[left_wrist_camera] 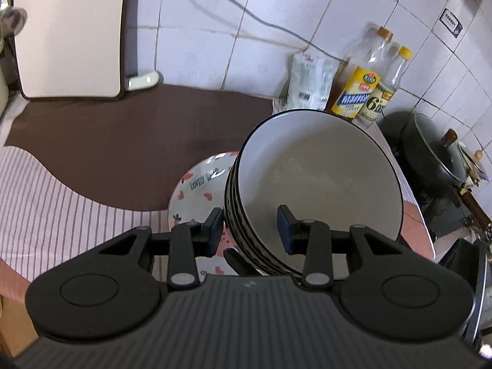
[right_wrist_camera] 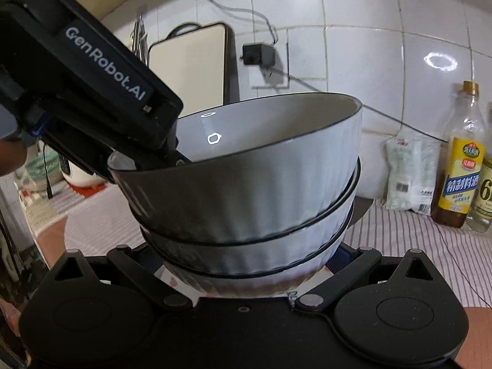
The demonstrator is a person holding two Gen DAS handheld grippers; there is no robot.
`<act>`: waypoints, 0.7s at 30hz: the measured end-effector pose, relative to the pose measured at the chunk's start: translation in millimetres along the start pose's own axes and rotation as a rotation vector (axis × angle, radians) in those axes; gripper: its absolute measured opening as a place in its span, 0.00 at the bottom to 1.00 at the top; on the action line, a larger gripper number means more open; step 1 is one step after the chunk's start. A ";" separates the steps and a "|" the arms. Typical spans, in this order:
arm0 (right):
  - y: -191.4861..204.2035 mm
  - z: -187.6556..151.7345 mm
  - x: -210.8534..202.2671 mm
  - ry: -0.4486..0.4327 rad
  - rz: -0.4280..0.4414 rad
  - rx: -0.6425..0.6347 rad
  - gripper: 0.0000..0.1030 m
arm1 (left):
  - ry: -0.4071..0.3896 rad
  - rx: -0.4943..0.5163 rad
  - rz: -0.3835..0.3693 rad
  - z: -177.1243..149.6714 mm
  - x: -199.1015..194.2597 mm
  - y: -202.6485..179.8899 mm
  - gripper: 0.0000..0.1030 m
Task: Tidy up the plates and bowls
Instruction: 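Carry the bowl stack with both grippers toward the plate stack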
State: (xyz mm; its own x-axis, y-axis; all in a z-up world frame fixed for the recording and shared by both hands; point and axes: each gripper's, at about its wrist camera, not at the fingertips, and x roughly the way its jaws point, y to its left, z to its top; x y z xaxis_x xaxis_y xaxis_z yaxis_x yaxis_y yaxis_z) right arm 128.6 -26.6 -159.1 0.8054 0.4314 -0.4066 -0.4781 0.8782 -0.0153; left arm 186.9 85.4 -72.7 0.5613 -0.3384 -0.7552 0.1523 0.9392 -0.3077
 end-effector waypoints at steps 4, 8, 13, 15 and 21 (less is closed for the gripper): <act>3.6 -4.9 8.8 0.023 0.002 -0.027 0.99 | 0.025 -0.011 -0.018 -2.4 10.2 10.5 0.35; 3.2 -12.9 18.9 0.051 -0.003 -0.022 0.99 | 0.045 -0.010 -0.009 -4.4 27.5 14.9 0.35; 0.4 -21.9 31.4 0.075 -0.022 0.001 0.99 | 0.069 0.007 -0.012 -4.9 45.6 19.4 0.35; -0.1 -24.5 36.1 0.088 -0.025 0.005 0.99 | 0.076 0.007 -0.011 -4.9 52.3 21.0 0.35; -1.4 -29.5 47.7 0.126 -0.036 0.025 0.99 | 0.092 0.004 -0.016 -3.4 66.3 25.8 0.35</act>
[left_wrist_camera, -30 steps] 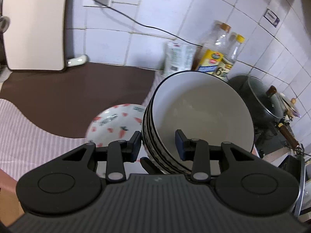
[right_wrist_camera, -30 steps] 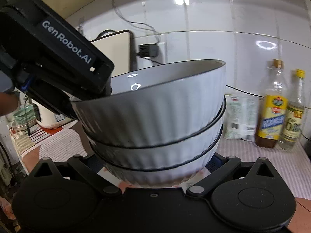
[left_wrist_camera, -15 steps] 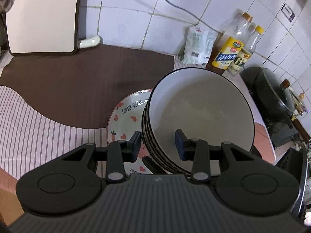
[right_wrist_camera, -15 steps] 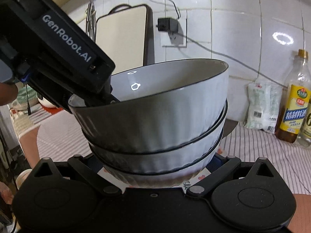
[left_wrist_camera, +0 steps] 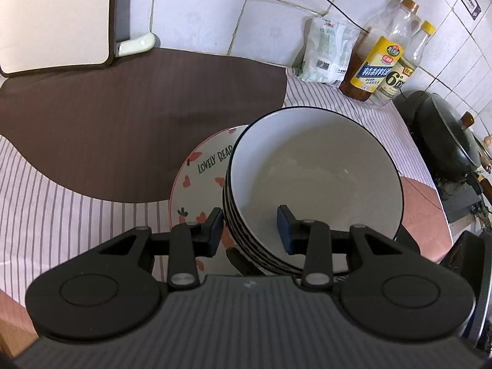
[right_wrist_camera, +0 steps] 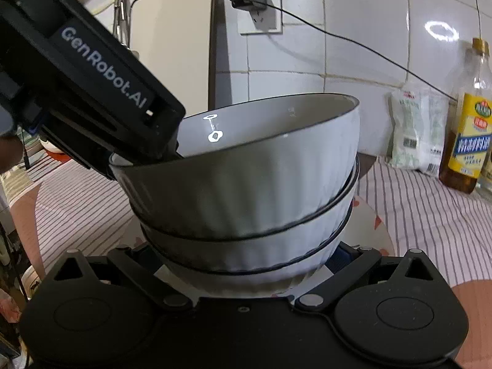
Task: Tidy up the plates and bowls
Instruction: 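Carry the bowl stack with both grippers toward the plate stack, then lower the bowl stack onto the bunny plate and open both grippers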
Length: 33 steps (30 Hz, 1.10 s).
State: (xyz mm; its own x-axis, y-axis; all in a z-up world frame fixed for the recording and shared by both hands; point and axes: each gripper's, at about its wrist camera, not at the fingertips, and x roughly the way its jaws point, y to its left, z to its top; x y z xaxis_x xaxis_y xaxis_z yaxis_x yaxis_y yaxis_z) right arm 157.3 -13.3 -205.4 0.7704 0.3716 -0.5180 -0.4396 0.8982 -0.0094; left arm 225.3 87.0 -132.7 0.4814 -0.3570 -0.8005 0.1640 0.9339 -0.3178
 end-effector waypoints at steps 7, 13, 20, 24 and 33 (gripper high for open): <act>-5.0 2.5 4.8 0.033 -0.011 0.009 0.99 | -0.008 0.020 -0.002 1.7 5.6 -3.6 0.35; -12.8 2.4 9.8 0.044 0.003 0.028 0.99 | -0.026 0.033 0.018 -2.3 5.6 -7.0 0.35; -19.1 10.5 15.9 0.102 0.003 0.044 0.99 | -0.057 0.038 0.067 -7.6 6.2 -15.3 0.41; -12.4 10.5 5.3 0.117 -0.029 0.000 0.99 | -0.049 -0.002 0.075 -7.8 3.7 -12.5 0.43; -0.5 7.1 -41.9 0.081 -0.068 -0.005 0.99 | -0.073 -0.009 0.100 -10.4 -23.9 -20.5 0.53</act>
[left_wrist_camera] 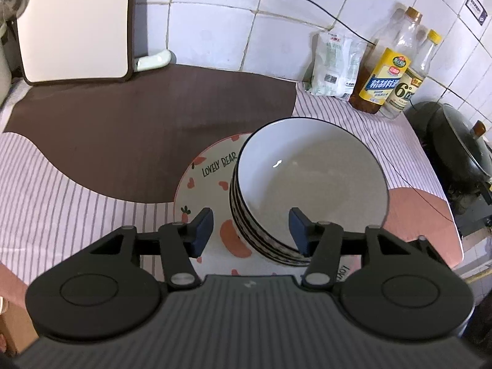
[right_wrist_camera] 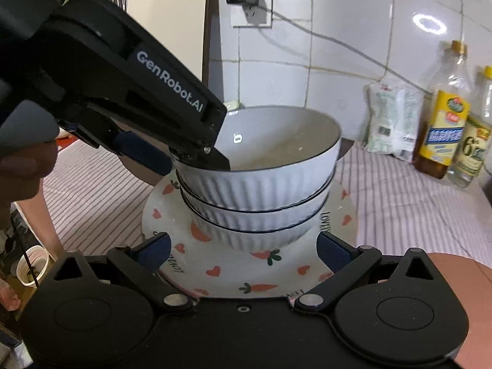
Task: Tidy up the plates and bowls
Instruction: 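Lower the bowl stack onto the bunny plate and open both grippers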
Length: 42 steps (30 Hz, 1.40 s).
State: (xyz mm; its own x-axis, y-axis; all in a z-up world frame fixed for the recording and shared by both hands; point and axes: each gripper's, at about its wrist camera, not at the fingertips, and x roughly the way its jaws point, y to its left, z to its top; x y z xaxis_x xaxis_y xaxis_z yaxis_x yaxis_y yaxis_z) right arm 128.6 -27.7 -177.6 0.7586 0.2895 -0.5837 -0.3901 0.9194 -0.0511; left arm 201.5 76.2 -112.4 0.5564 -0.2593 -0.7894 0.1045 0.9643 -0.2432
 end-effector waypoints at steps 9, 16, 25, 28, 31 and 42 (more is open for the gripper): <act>-2.6 7.9 -33.2 -0.043 -0.064 0.019 0.99 | -0.047 0.027 0.026 -2.2 -41.0 -5.7 0.60; 3.6 12.4 -67.6 -0.089 -0.084 0.005 0.99 | -0.083 0.049 0.037 -7.2 -74.9 -4.4 0.62; 4.9 14.2 -102.1 -0.133 -0.123 -0.005 0.99 | -0.152 0.093 0.055 -22.6 -116.7 -17.5 0.65; 2.4 14.3 -112.2 -0.138 -0.147 0.005 0.99 | -0.167 0.110 0.054 -28.8 -128.7 -22.8 0.66; -2.7 15.7 -122.8 -0.144 -0.155 0.026 0.99 | -0.184 0.119 0.055 -35.1 -140.4 -27.0 0.68; -18.2 26.4 -163.4 -0.176 -0.184 0.102 0.99 | -0.201 0.126 0.121 -51.2 -166.4 -18.8 0.83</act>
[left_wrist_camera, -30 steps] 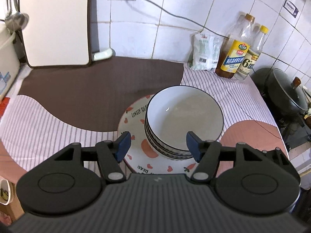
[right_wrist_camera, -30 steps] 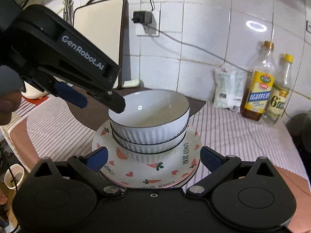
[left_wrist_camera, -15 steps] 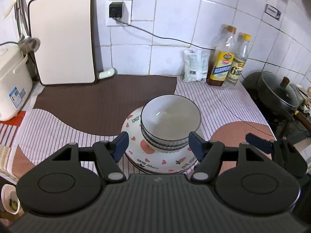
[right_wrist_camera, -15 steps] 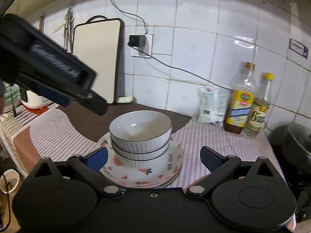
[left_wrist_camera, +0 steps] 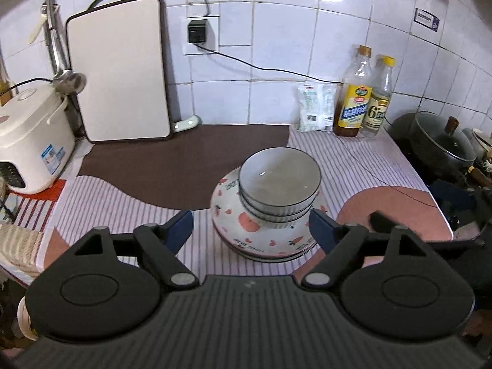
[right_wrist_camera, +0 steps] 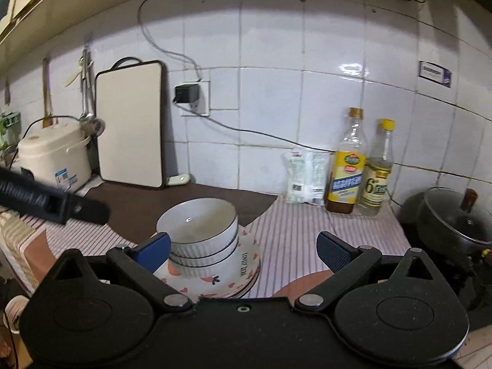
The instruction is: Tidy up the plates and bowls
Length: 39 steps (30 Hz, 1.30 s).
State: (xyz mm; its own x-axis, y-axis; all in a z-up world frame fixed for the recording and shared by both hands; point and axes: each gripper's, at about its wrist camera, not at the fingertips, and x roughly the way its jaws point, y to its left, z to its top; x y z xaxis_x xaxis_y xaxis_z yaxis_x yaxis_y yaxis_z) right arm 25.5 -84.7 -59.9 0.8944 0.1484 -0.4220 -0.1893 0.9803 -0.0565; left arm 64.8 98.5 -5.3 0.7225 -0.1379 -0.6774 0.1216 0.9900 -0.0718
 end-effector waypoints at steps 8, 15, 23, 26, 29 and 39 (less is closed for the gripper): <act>-4.8 5.2 -13.3 0.103 -0.128 0.041 1.00 | -0.018 -0.009 0.044 -14.9 -17.0 8.1 0.92; -8.1 4.0 -25.5 0.148 -0.139 0.034 1.00 | -0.024 -0.002 0.060 -24.4 -24.9 3.4 0.96; -5.1 -0.4 -38.6 0.160 -0.157 0.000 1.00 | -0.070 -0.021 0.089 -34.4 -34.9 3.4 1.00; -4.2 -3.1 -45.1 0.149 -0.148 0.005 1.00 | -0.086 -0.021 0.097 -39.3 -37.4 0.7 1.00; -2.2 -6.3 -50.8 0.144 -0.141 0.008 1.00 | -0.093 -0.024 0.090 -43.6 -39.4 -0.6 1.00; -2.8 -11.7 -54.4 0.153 -0.120 0.045 1.00 | -0.099 -0.034 0.077 -50.9 -41.6 -0.8 1.00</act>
State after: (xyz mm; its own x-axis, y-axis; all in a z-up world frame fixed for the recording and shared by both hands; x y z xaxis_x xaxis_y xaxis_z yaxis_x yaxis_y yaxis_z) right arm -27.4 -97.0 -47.3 0.8367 0.0115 -0.5475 -0.0633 0.9951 -0.0757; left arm 0.0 105.0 -14.4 0.7929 -0.0624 -0.6062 0.0417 0.9980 -0.0482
